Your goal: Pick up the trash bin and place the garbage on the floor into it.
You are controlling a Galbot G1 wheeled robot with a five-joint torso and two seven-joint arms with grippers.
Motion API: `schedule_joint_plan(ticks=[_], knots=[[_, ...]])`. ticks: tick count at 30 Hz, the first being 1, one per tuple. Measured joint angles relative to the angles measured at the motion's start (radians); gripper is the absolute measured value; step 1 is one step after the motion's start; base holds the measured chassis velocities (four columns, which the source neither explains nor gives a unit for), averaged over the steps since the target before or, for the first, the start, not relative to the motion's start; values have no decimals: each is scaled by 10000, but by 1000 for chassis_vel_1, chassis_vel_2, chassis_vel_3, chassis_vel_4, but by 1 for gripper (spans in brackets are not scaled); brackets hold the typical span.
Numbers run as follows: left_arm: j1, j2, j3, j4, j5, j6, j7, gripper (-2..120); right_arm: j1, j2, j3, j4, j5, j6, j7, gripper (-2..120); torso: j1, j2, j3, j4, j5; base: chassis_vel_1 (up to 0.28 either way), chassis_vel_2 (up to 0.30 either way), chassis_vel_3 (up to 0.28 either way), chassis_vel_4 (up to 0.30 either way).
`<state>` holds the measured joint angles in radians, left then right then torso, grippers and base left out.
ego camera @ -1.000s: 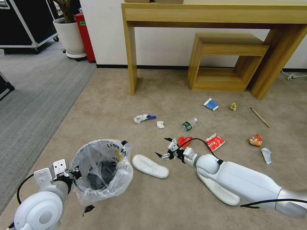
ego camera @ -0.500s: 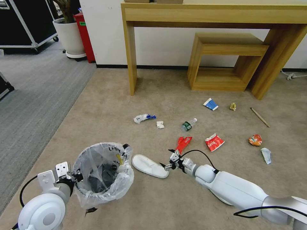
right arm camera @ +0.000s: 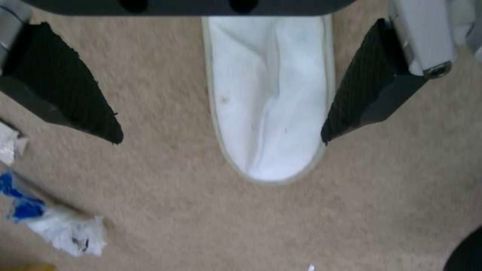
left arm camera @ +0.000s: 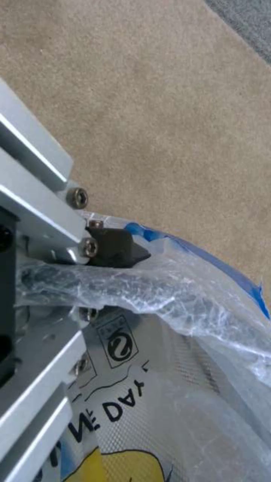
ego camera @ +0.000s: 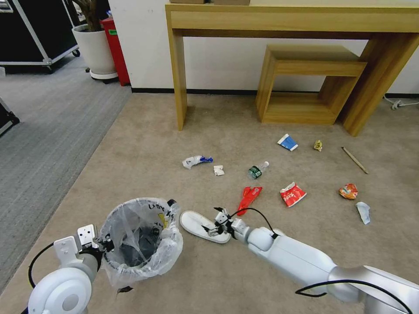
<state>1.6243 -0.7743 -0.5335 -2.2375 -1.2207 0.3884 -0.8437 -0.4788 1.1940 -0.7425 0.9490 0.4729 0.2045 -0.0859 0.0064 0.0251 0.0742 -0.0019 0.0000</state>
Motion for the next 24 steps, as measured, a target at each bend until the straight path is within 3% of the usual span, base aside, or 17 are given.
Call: schedule_joint_plan(ticks=[24], knots=[[-149,281,102,-35,-277,-91,-24,0,-30,502,192,-1010,-308,312,-127,100,0,0,0,-2,0,0,0,0,0]])
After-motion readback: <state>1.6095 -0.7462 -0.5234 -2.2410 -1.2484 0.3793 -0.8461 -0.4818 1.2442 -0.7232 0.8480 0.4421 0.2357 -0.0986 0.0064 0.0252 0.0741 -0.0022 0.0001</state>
